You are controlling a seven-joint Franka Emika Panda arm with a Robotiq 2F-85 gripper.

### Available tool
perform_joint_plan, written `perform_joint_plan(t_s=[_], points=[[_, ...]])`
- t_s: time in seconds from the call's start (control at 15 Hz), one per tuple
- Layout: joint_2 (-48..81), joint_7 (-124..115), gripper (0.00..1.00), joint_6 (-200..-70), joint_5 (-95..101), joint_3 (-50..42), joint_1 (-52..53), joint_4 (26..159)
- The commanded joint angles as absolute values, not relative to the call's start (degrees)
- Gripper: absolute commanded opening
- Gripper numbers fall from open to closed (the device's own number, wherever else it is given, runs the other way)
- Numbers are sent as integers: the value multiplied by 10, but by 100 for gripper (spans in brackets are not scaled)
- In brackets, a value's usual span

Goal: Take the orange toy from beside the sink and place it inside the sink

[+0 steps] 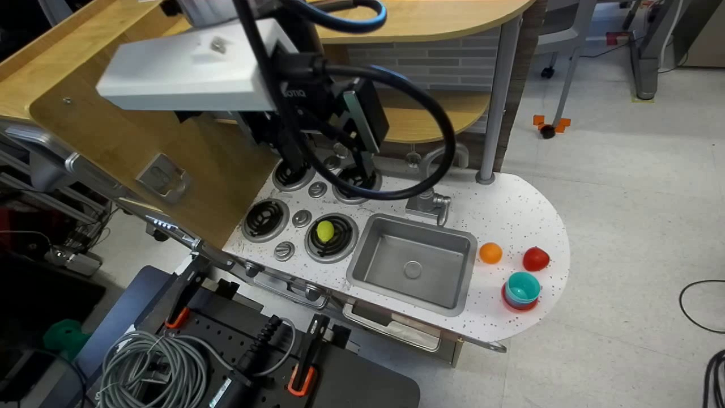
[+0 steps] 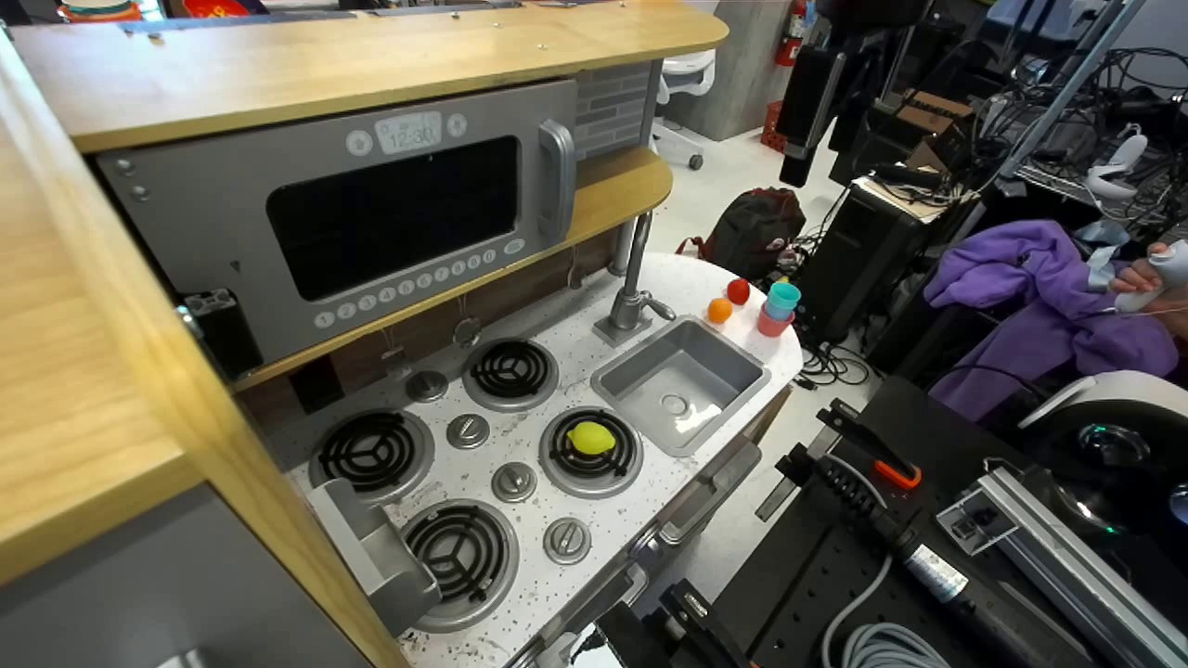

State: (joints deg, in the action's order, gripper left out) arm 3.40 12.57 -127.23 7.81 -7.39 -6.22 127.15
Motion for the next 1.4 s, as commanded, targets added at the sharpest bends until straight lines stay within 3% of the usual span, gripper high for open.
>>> perform_joint_plan(t_s=[0.0,0.6,1.33], points=[[90,153,100,-1308,81,-76,-75,1233],[194,212,100,-1381,99,-100,-127,1171],[350,236,100,-1368,86,-93,-190,1031]])
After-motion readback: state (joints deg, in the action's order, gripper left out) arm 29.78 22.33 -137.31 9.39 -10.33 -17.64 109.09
